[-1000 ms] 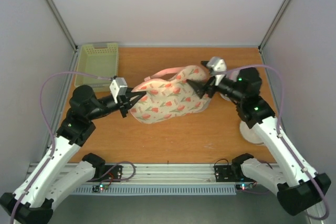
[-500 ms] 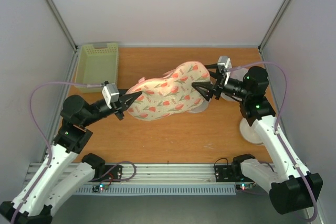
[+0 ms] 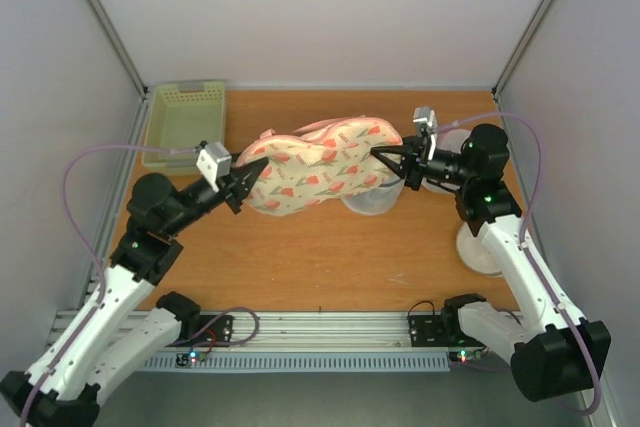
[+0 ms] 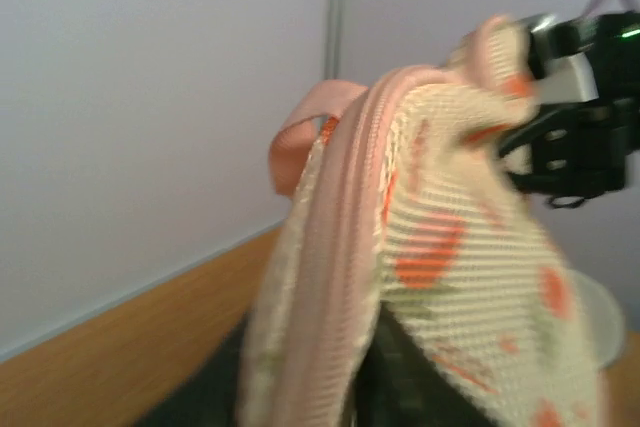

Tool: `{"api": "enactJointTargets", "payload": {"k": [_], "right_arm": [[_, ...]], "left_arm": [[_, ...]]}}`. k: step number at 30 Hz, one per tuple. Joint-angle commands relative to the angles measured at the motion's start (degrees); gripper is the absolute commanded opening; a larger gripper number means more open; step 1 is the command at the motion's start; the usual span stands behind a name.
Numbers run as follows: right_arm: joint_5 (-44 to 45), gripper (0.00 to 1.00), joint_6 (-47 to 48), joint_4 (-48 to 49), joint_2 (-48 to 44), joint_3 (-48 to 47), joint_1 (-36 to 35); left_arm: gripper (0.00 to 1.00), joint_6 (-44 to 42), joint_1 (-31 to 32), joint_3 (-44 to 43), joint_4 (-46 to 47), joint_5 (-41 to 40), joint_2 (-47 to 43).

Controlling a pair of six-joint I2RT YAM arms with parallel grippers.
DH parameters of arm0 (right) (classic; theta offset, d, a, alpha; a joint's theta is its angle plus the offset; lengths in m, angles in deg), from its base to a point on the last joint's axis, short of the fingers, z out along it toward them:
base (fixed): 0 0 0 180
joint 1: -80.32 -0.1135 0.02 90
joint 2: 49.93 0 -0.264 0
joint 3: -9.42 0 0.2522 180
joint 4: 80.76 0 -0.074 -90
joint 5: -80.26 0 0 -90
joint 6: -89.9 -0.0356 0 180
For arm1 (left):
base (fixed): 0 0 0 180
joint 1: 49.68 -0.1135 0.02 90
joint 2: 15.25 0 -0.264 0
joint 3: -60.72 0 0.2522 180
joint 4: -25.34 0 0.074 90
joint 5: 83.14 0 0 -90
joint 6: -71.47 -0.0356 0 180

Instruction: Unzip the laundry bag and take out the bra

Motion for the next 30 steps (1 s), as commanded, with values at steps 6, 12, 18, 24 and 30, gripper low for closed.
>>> {"api": "enactJointTargets", "payload": {"k": [6, 12, 18, 24, 30], "right_arm": [[15.0, 0.01, -15.1, -2.7, 3.5, -3.6, -6.7], [35.0, 0.01, -26.7, -15.5, 6.3, -7.6, -9.4], [42.8, 0.01, -31.1, -13.8, 4.9, -7.5, -13.3], [43.1, 0.01, -32.9, -12.4, 6.8, -7.6, -17.4], [44.7, 0.01, -32.4, -14.3, 8.8, -9.7, -20.2]], "left_arm": [[0.96, 1.4, 0.0, -4.7, -9.4, -26.1, 13.1], [0.99, -2.3, -0.2, -4.3, -9.0, -37.5, 10.8], [0.99, -7.5, -2.8, -2.9, -10.4, -46.6, 8.6], [0.90, -15.7, -0.9, -3.2, -11.8, -23.7, 9.7], [0.86, -32.8, 15.6, -1.7, -9.9, -15.4, 10.7]]}}
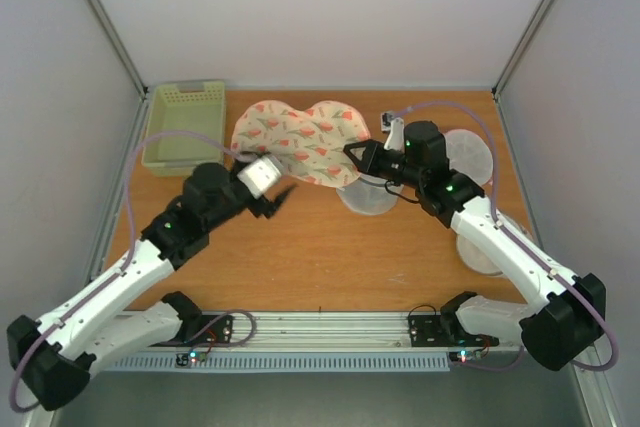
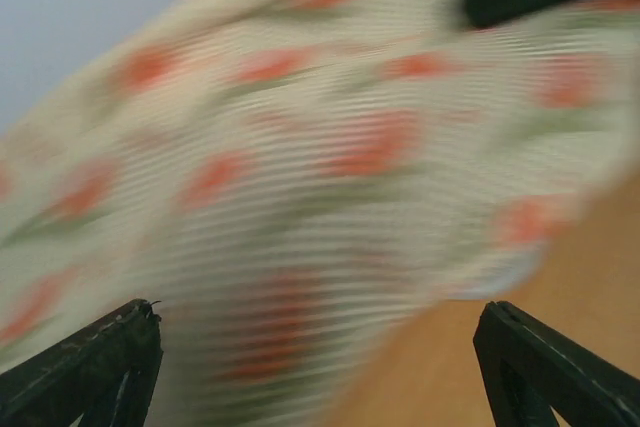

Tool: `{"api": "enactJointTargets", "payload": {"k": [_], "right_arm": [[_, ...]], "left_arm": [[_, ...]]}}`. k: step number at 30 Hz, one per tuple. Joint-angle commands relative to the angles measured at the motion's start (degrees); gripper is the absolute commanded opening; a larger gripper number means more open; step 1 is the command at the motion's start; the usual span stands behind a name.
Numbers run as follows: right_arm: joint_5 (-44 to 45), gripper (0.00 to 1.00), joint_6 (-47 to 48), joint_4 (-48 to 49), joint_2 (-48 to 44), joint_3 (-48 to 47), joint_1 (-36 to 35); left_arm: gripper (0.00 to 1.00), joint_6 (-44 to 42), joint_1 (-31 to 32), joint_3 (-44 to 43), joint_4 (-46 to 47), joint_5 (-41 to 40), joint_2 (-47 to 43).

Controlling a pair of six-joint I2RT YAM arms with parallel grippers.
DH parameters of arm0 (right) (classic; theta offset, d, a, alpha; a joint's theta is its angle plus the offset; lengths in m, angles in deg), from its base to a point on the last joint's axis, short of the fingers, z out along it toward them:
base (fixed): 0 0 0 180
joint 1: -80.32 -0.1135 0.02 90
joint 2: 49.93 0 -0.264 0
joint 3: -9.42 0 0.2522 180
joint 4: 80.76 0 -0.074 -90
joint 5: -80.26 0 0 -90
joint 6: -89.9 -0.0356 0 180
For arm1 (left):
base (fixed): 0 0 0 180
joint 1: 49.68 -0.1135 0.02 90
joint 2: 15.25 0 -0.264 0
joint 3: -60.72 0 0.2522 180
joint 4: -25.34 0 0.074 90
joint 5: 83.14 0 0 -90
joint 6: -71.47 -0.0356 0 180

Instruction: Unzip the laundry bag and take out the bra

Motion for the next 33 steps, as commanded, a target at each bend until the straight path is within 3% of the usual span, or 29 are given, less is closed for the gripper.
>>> {"api": "enactJointTargets", "payload": {"k": [1, 3, 7, 13, 20, 28, 33], "right_arm": [[2.3, 0.01, -0.8, 2.3, 0.2, -3.3, -1.6], [2.7, 0.01, -0.5, 2.2, 0.3, -3.4, -2.1], [2.8, 0.01, 0.3, 1.7, 1.4, -4.9, -4.0], [1.6, 0.01, -0.2, 3.1, 1.9, -4.8, -5.2], [0.0, 0.01, 0.2, 3.5, 2.3, -4.9, -5.4], [-1.0, 0.01, 1.1, 2.9, 1.9, -5.4, -5.3], [-1.6, 0.01, 1.9, 2.1, 2.3, -6.7, -5.3]], "left_arm": [[0.89, -18.1, 10.3, 2.2, 4.6, 9.1, -2.1], [0.93, -24.3, 14.0, 3.3, 5.8, 7.8, -2.2], [0.99, -36.0, 20.0, 1.5, 6.9, -5.8, 5.9], [0.99, -50.1, 22.1, 7.2, 39.4, -21.1, 15.8], [0.99, -57.9, 22.6, 9.8, 62.7, -27.4, 23.4], [0.92, -59.8, 21.6, 11.5, 69.4, -30.1, 24.9], [0.96, -61.9, 21.2, 14.3, 66.9, -29.7, 20.5]]}}
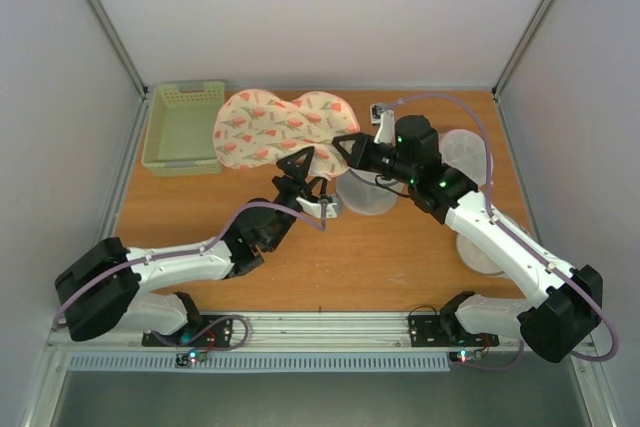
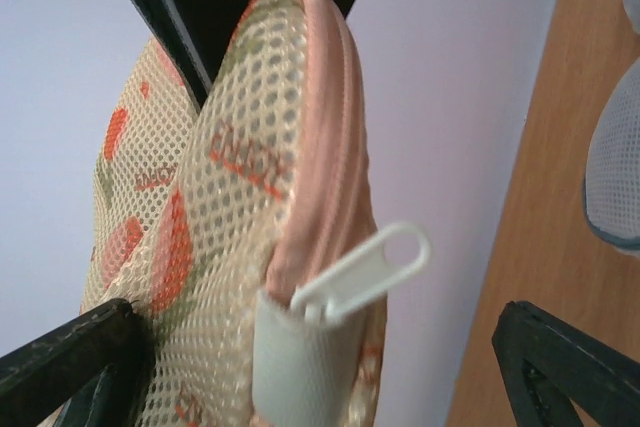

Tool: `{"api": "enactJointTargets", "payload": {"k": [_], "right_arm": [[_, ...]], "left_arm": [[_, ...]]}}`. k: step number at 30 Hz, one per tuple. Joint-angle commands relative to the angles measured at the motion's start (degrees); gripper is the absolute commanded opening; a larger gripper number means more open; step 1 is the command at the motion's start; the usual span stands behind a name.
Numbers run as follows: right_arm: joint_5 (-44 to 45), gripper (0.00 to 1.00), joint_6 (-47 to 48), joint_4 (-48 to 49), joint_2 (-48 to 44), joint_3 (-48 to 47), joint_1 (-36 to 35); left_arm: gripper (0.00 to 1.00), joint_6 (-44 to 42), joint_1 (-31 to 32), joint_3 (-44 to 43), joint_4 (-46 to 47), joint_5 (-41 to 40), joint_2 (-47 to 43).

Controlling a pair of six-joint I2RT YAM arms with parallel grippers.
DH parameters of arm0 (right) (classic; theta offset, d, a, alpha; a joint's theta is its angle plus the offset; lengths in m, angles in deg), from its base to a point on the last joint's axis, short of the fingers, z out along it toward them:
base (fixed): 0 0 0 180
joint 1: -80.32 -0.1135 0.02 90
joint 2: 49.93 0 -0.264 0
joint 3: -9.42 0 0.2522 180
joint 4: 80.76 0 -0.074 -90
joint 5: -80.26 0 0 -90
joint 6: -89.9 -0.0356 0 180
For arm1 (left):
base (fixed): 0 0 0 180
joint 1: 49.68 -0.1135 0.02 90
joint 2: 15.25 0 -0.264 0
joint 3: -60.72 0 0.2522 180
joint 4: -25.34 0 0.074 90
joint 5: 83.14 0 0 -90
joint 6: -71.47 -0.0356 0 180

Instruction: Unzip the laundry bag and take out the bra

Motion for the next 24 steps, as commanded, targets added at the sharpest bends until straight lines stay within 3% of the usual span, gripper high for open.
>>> {"api": "enactJointTargets", "payload": {"k": [1, 6, 8, 15, 16, 17, 19, 21, 24], "right_arm": [[-4.6, 0.01, 1.6, 0.3, -0.4, -2.7, -1.0], [-4.8, 0.01, 1.3, 0.8, 0.1, -2.8, -1.0], [-5.5, 0.01, 1.1, 1.0, 0.4, -2.8, -1.0], [-4.7, 0.01, 3.2, -0.4, 0.6, -3.8, -0.7], [-4.7, 0.05, 3.9, -0.8, 0.8, -4.3, -0.4], [-4.6, 0.13, 4.9, -1.3, 1.2, -5.1, -0.2], [-5.3, 0.33, 8.3, -3.0, 2.5, -7.5, 0.3], [-6.0, 0.49, 14.7, -7.0, 4.5, -12.6, 0.5], [-5.3, 0.63, 24.3, -14.5, 6.1, -19.1, 0.5]], "left_arm": [[0.97, -1.9, -1.1, 2.6, 5.4, -2.5, -5.1], [0.97, -2.4, -1.1, 3.5, 4.6, -2.9, -7.9], [0.90, -2.5, -1.1, 3.2, 4.7, -2.8, -7.9], [0.13, 0.6, -1.1, 4.0, 5.4, -3.7, -9.5], [0.04, 2.0, -1.0, 4.0, 3.5, -3.5, -10.3], [0.01, 3.4, -1.0, 3.8, -0.2, -2.8, -11.6], [0.01, 11.6, -1.0, 2.1, -16.2, 1.6, -16.3], [0.01, 22.3, -1.8, -2.5, -36.2, 12.0, -21.7], [0.01, 38.4, -2.6, -6.4, -48.8, 17.3, -25.0]]}}
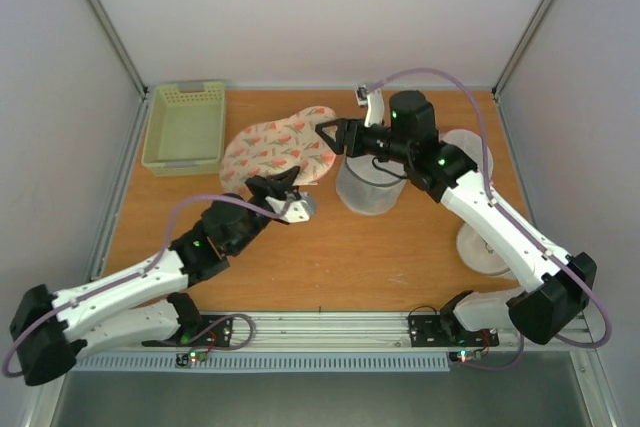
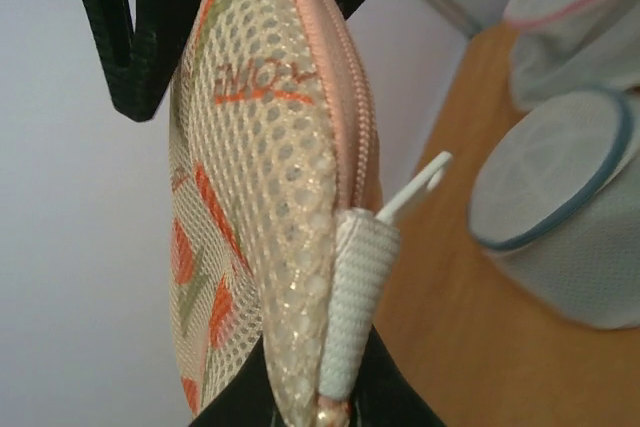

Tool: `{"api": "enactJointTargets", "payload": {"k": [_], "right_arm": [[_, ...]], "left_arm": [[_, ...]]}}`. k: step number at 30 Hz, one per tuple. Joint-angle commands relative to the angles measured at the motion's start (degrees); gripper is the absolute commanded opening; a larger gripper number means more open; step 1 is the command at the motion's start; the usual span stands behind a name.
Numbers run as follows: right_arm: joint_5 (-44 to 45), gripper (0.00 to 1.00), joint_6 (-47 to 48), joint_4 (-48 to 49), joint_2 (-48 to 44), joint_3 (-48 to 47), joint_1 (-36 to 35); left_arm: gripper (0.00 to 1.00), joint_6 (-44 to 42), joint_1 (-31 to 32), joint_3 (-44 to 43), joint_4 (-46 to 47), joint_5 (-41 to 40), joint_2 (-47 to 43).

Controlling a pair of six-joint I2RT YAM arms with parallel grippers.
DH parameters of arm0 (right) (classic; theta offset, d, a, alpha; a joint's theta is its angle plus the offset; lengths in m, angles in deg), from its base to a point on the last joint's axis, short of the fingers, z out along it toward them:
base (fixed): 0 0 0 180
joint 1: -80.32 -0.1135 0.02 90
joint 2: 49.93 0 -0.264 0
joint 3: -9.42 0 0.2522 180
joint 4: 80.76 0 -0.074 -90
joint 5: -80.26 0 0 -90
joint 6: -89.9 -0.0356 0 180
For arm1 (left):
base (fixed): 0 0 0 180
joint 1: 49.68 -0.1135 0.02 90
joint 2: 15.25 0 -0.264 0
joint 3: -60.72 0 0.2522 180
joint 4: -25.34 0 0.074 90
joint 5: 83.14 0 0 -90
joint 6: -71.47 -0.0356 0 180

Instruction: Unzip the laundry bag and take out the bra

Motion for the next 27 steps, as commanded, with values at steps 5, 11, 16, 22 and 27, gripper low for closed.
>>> {"api": "enactJointTargets", "payload": {"k": [5, 11, 16, 22, 27], "right_arm": [[1.0, 0.68, 25.9, -9.9, -3.1, -9.0, 0.4], [2.9, 0.73, 35.3, -10.1, -10.3, -8.0, 0.5], [-11.4, 0.50, 40.8, -6.9, -13.5, -1.7, 0.2], [-19.0, 0.44, 39.3, 14.1, -19.7, 15.4, -2.2], [-19.6, 0.45, 38.8, 18.5, -16.5, 18.7, -5.9]], "left_arm": [[0.01, 37.6, -0.9, -12.1, -31.9, 10.8, -3.8], [0.01, 52.2, -3.9, -17.3, -36.1, 17.0, -1.5], [0.01, 59.4, -5.5, -18.5, -35.0, 20.2, -1.1], [0.01, 61.8, -5.7, -17.3, -32.9, 21.2, -2.0], [0.01, 60.7, -5.7, -15.5, -29.8, 21.8, -3.8]]}}
